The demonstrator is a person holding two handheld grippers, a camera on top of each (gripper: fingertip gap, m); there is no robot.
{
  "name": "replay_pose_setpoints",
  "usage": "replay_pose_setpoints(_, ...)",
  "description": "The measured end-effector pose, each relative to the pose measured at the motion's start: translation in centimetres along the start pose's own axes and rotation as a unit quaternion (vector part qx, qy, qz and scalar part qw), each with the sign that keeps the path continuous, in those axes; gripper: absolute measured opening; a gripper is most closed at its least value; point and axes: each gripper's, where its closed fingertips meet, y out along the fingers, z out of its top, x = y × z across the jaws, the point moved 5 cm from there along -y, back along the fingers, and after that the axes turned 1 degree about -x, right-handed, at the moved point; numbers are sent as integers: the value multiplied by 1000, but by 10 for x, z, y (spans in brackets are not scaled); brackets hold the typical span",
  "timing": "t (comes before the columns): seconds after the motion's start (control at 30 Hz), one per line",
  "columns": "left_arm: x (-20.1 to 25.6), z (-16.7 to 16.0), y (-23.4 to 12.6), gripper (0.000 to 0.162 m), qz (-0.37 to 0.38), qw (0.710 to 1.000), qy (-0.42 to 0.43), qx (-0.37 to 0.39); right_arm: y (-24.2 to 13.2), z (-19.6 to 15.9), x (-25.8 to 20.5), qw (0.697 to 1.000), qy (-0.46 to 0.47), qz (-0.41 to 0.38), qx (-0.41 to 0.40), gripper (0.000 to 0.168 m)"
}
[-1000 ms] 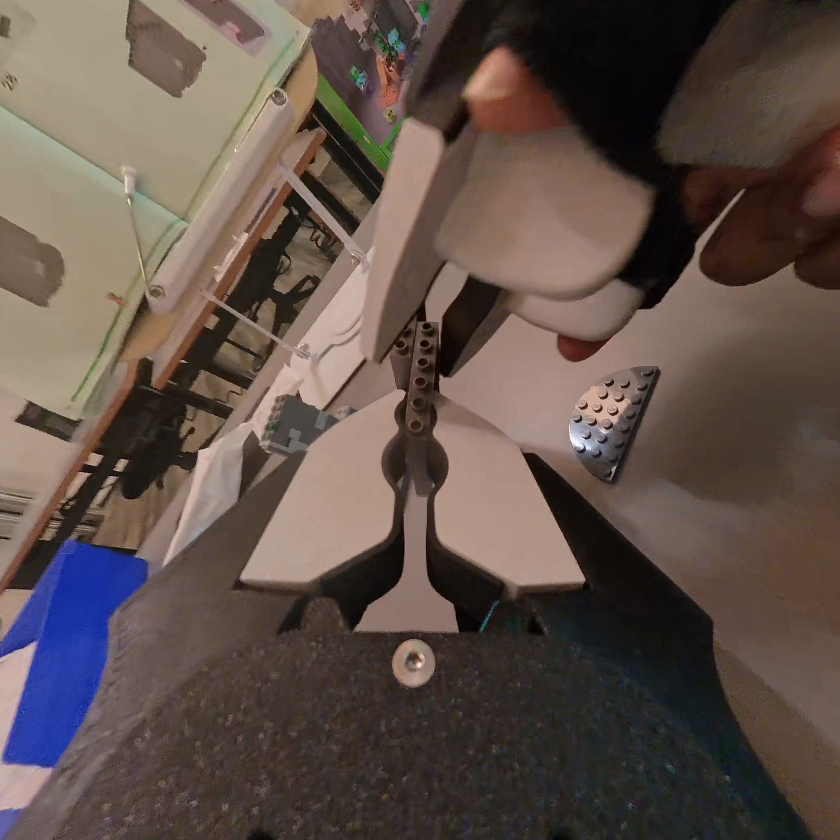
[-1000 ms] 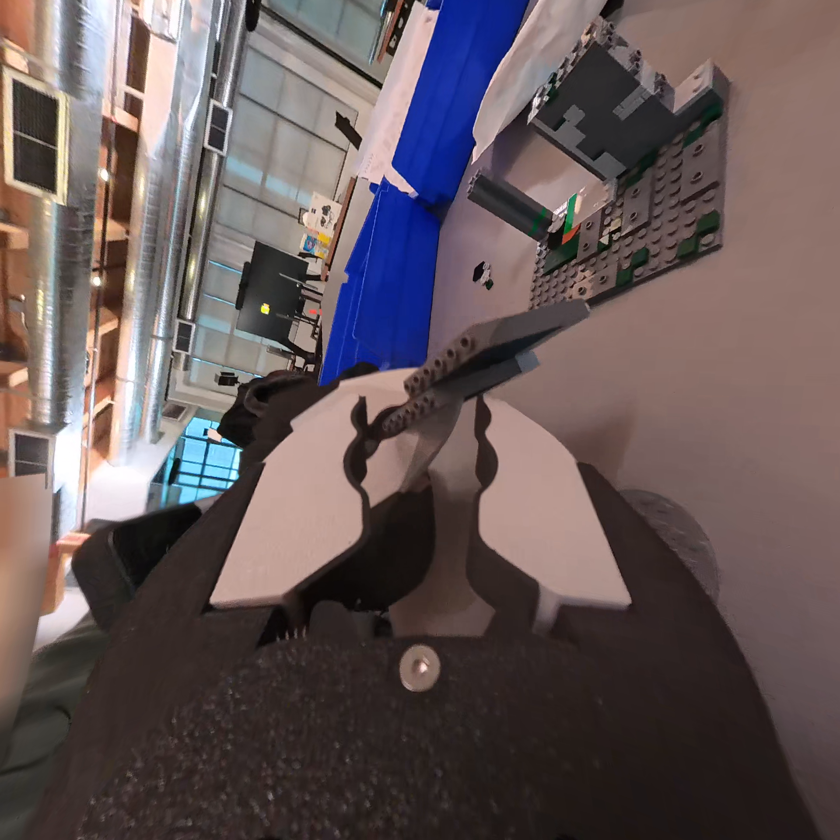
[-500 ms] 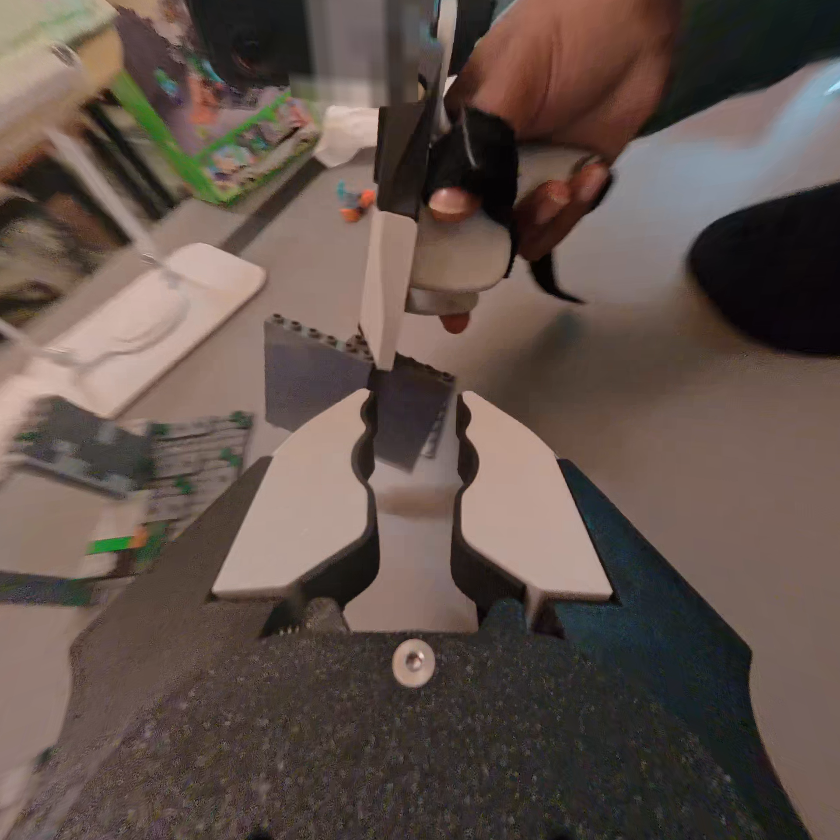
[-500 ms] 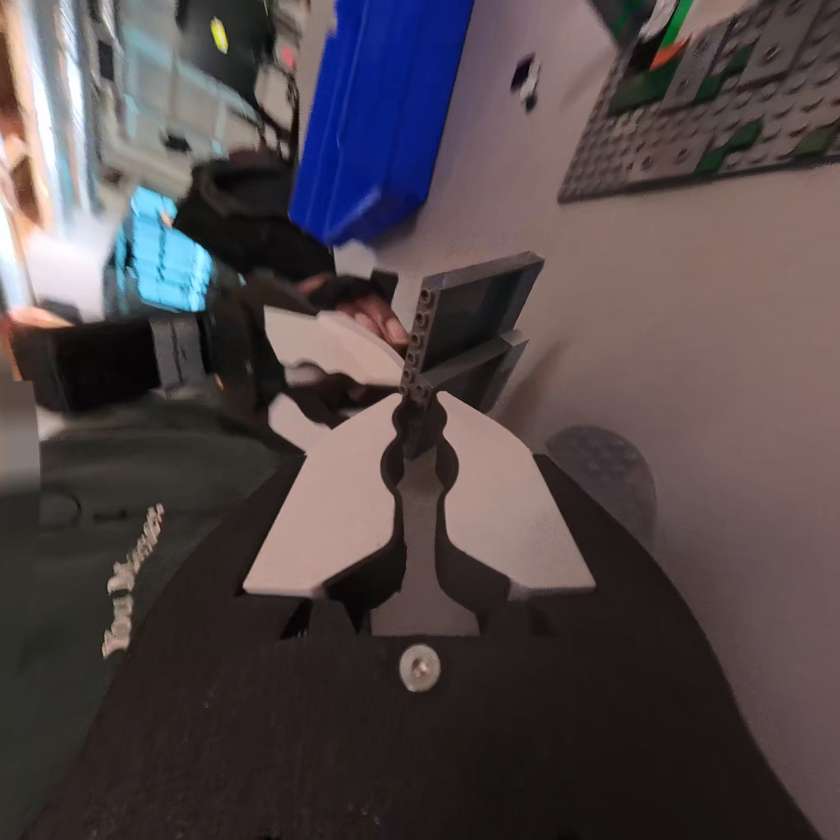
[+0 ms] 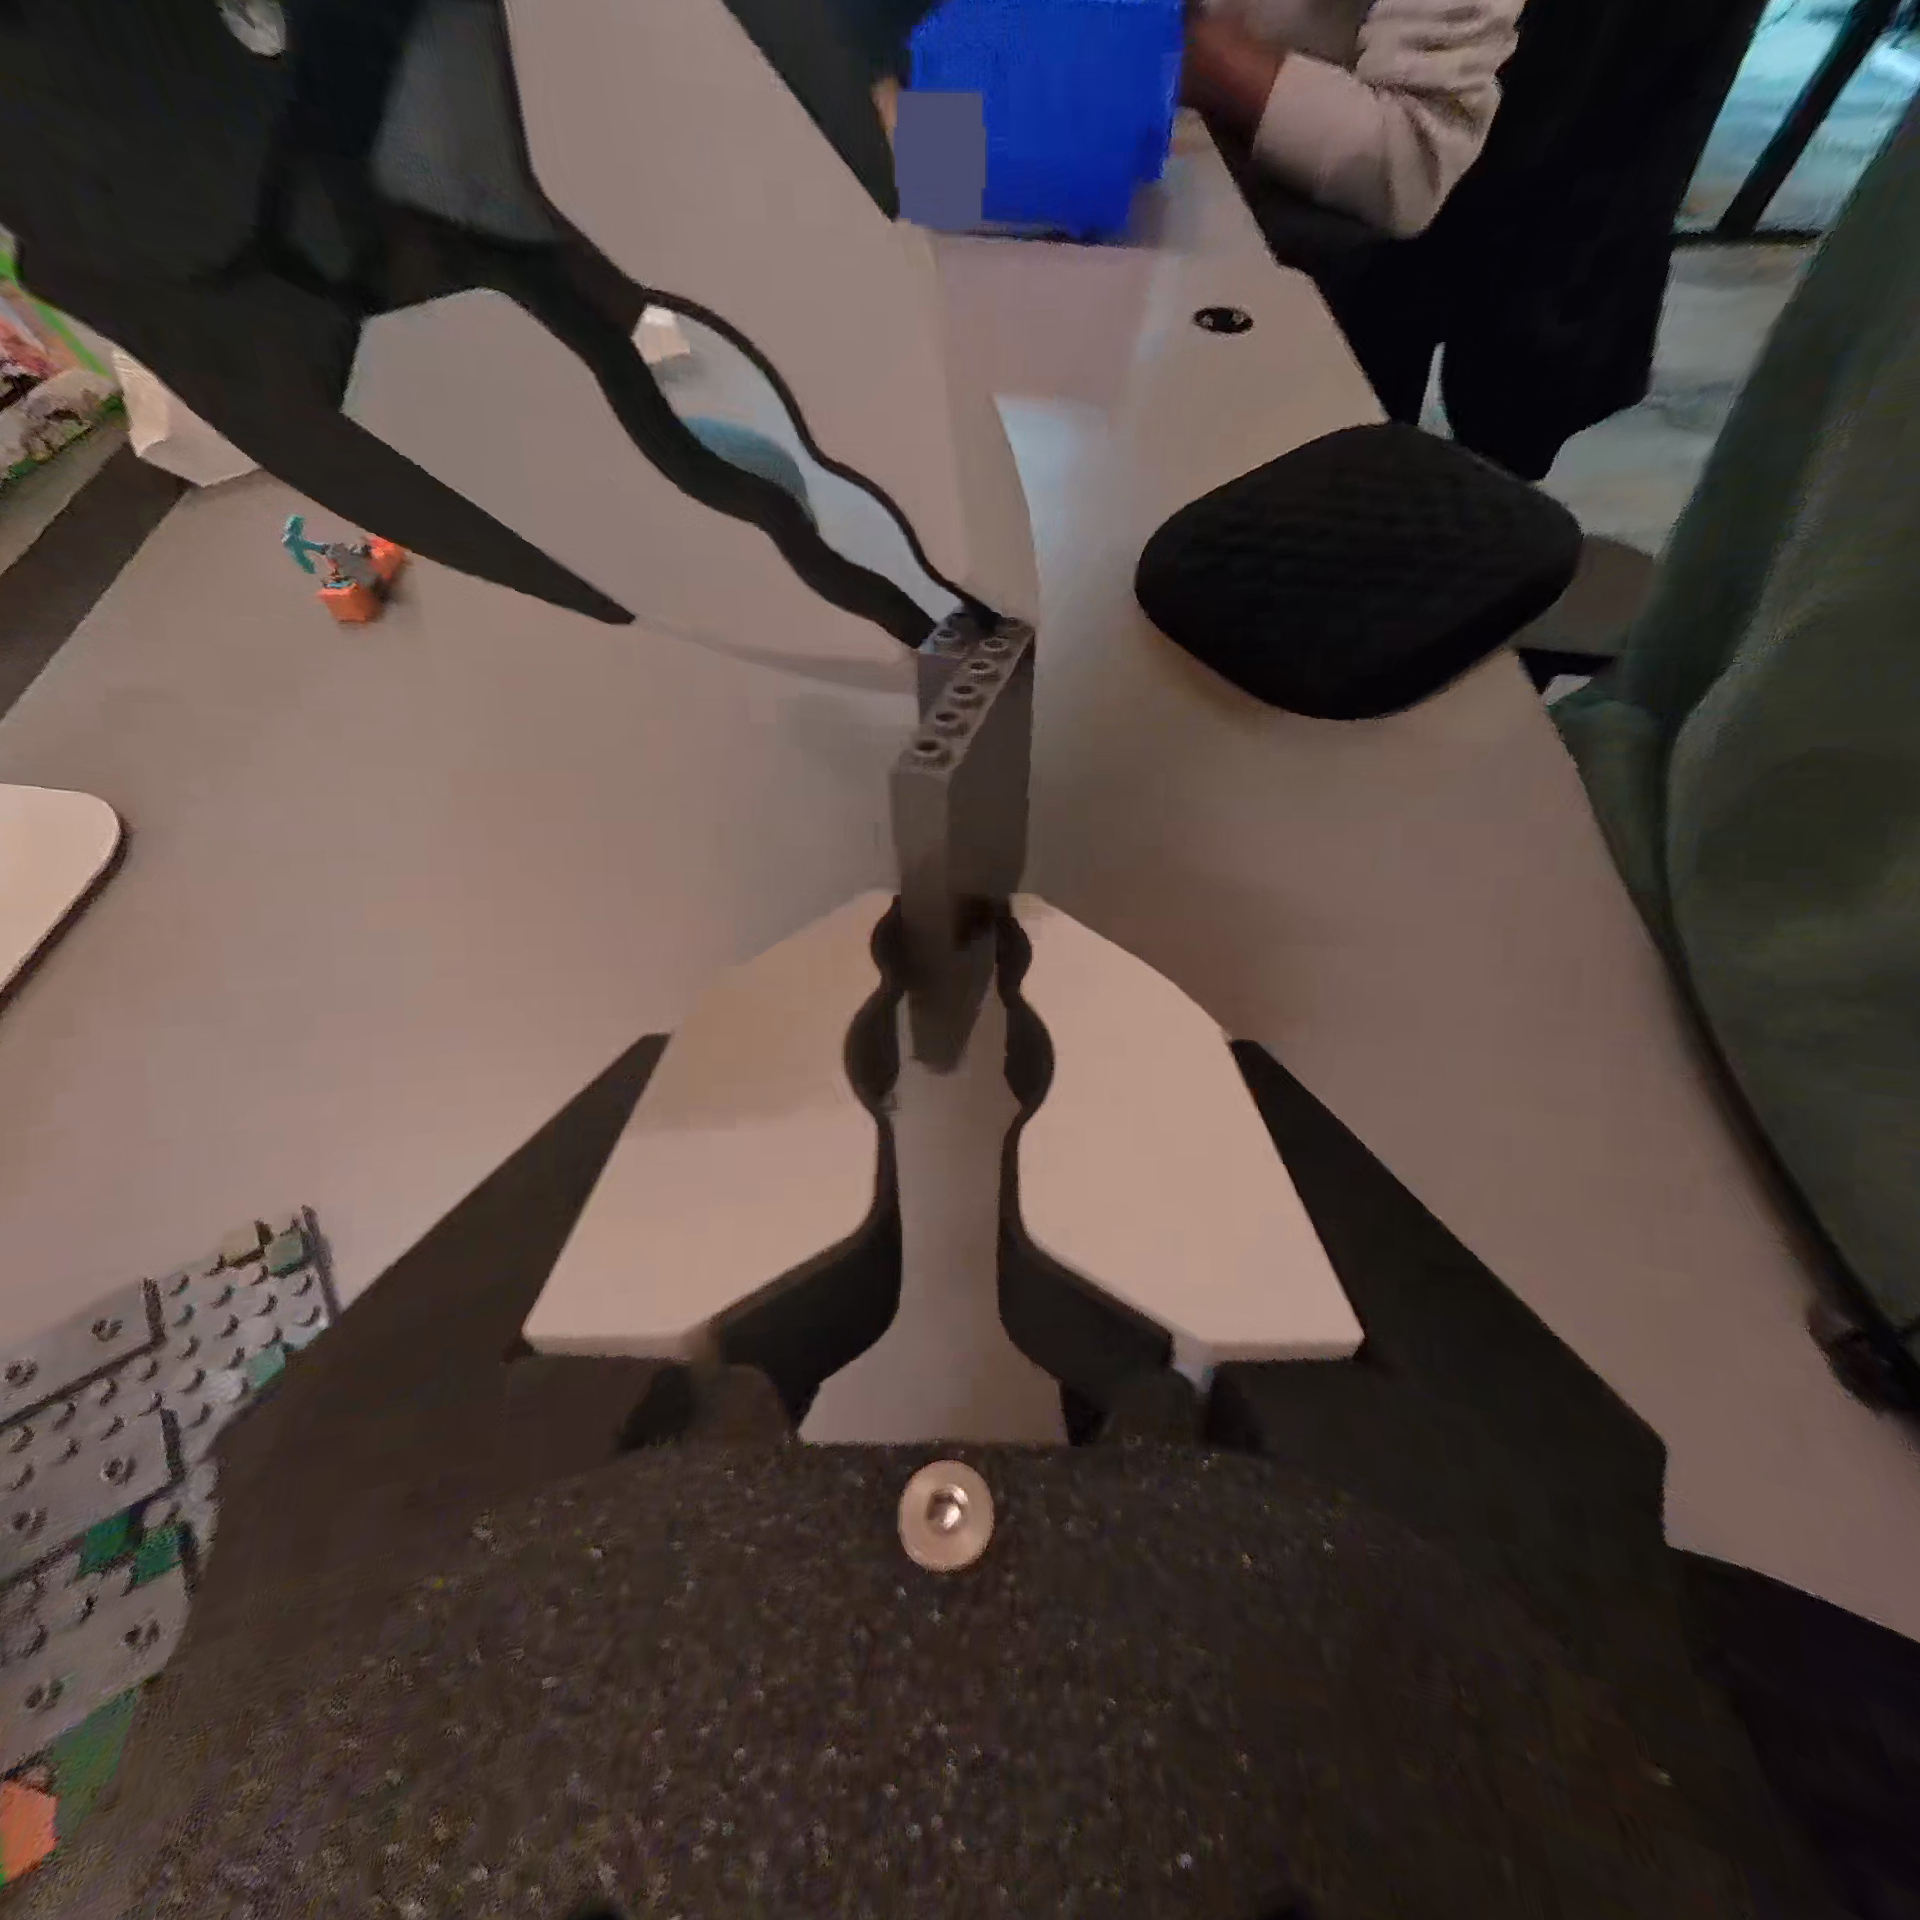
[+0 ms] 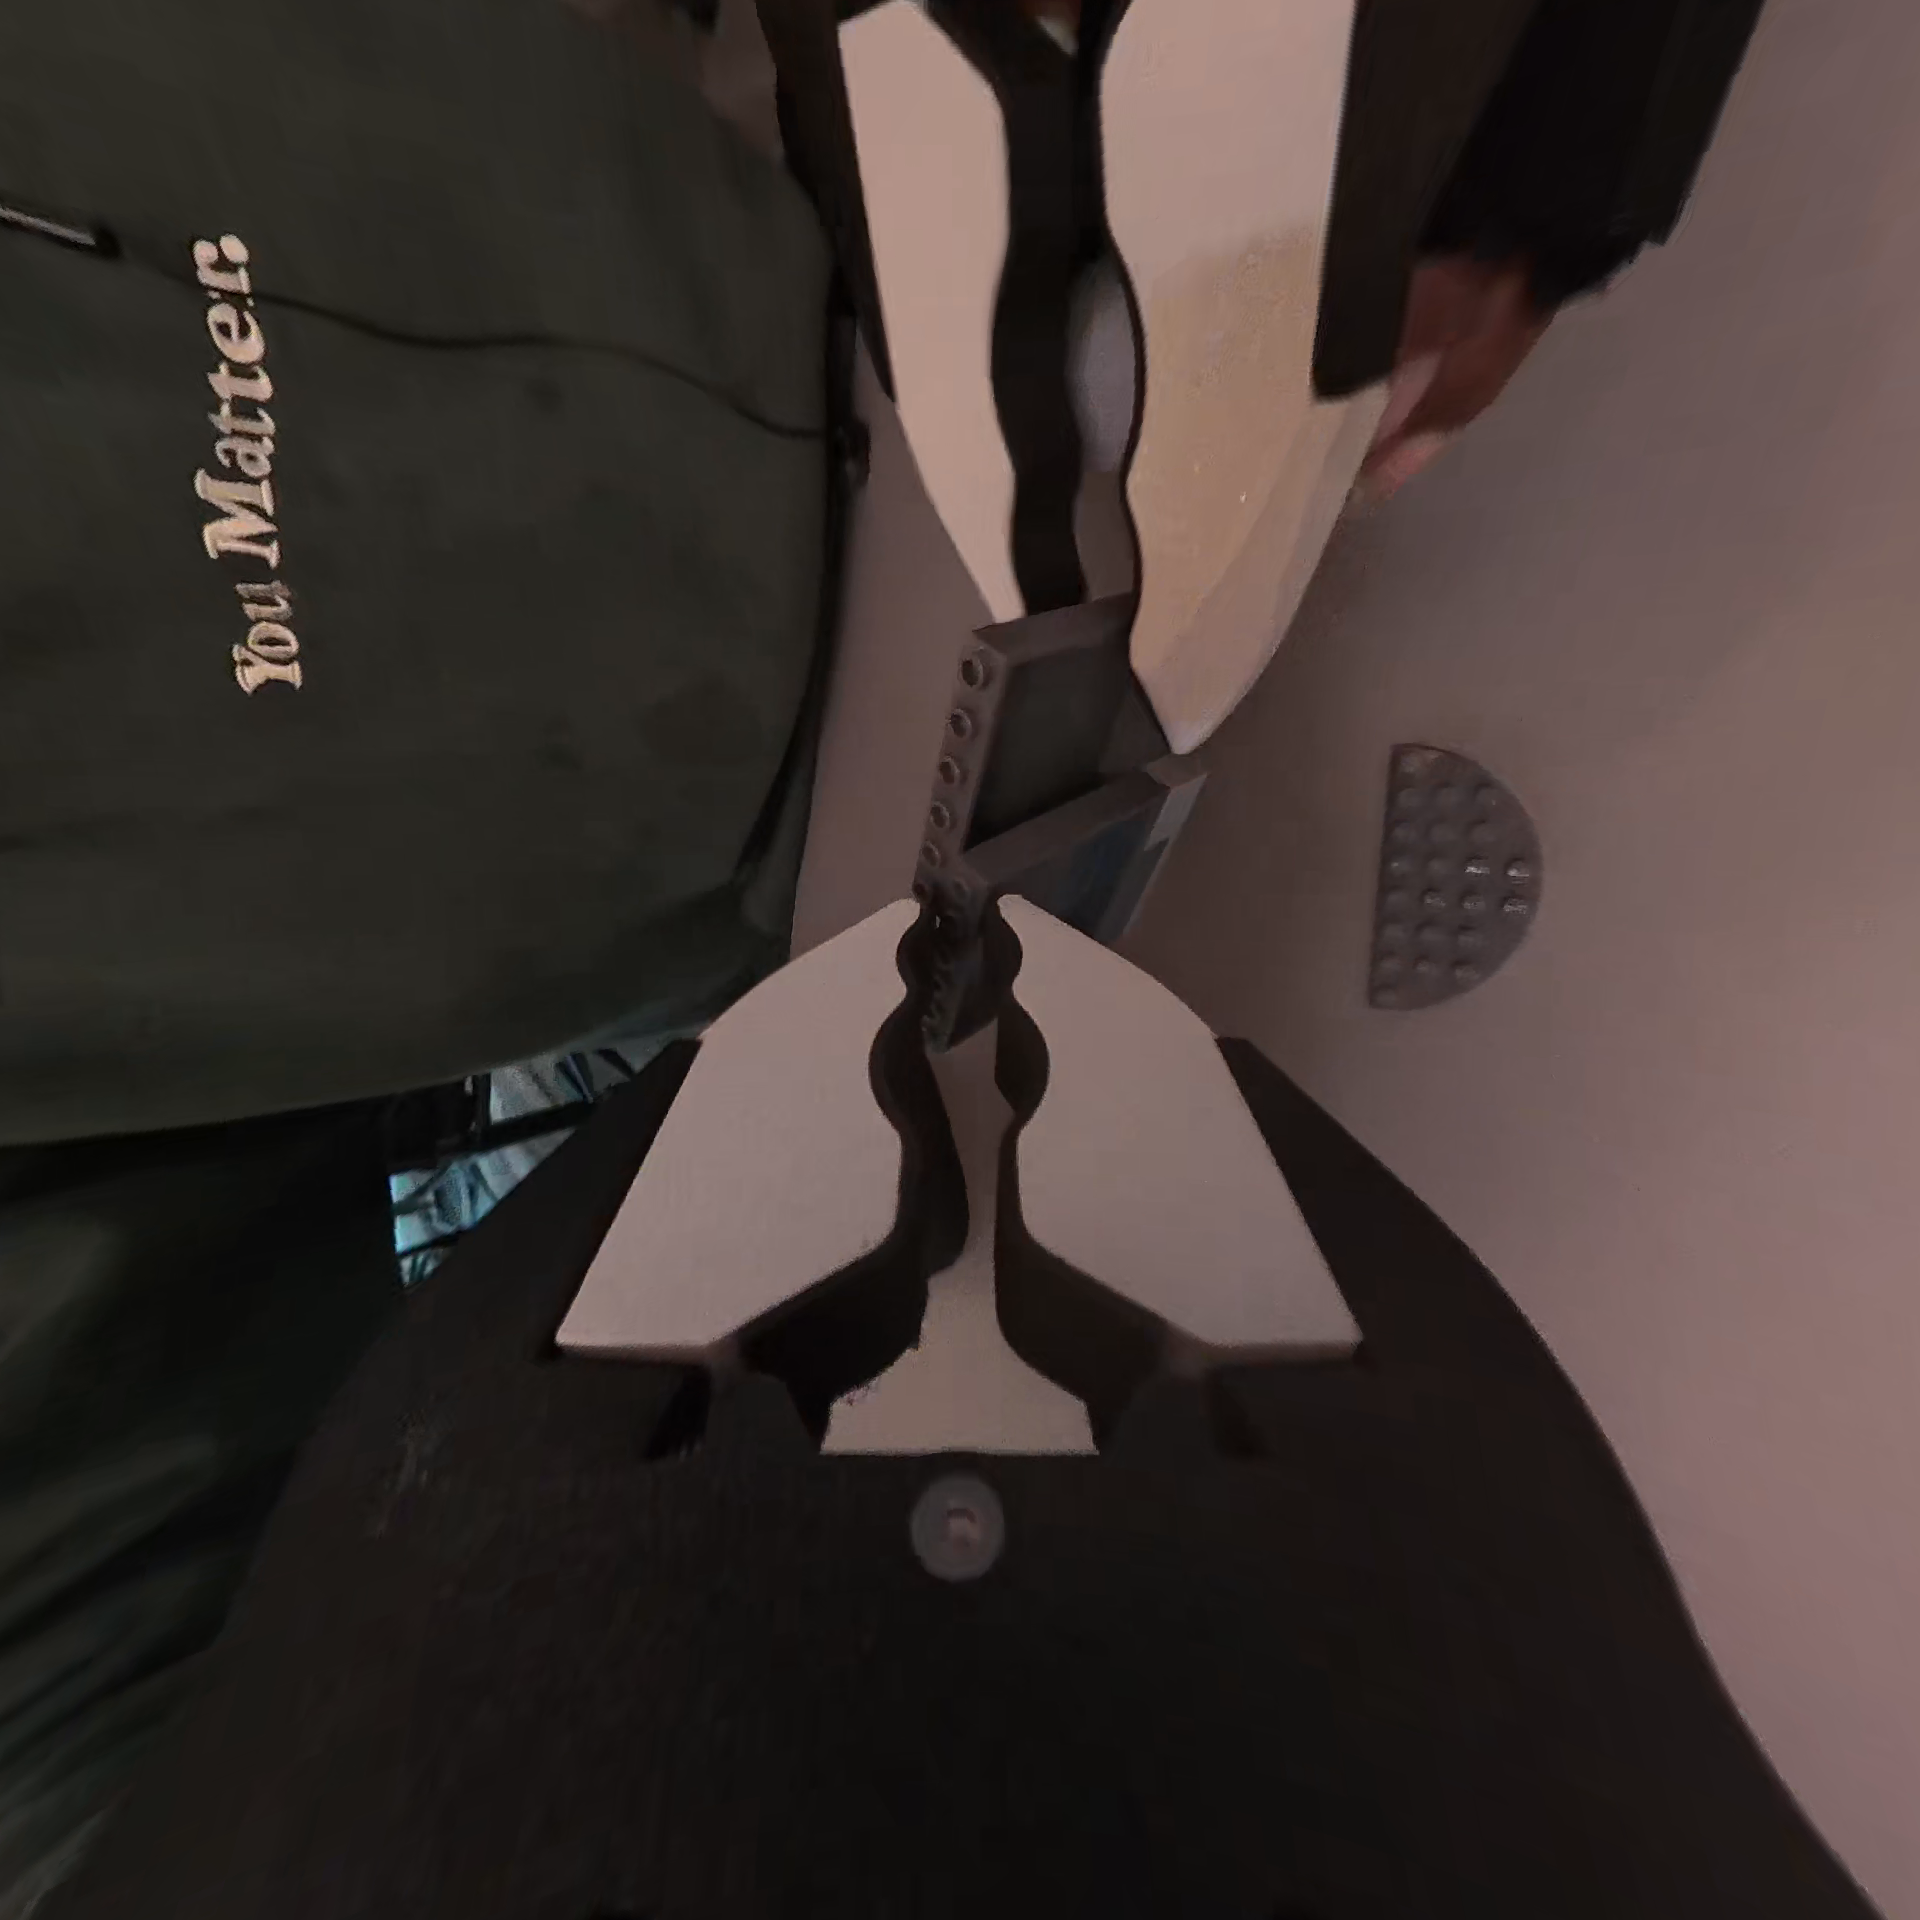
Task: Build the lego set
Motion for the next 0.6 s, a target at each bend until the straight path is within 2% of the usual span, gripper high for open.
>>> replay_pose_setpoints(0.1,-4,-2,3,9,1,1000,-14,7,-9,3,4,1000,-6,-19,-9,8)
replay_pose_setpoints(0.3,-22,-16,-8,6,40,994,-81,58,-50,-2,13,981,-52,-133,129,25)
replay_pose_setpoints(0.43,-30,-27,0,6,38,993,-102,42,-27,-22,34,955,-84,-225,174,41)
replay_pose_setpoints(0.5,-35,-33,4,6,43,993,-106,25,-14,-32,48,944,-79,-264,183,42)
replay_pose_setpoints(0.6,-34,-32,8,6,28,992,-113,44,-2,-43,68,923,-86,-320,194,46)
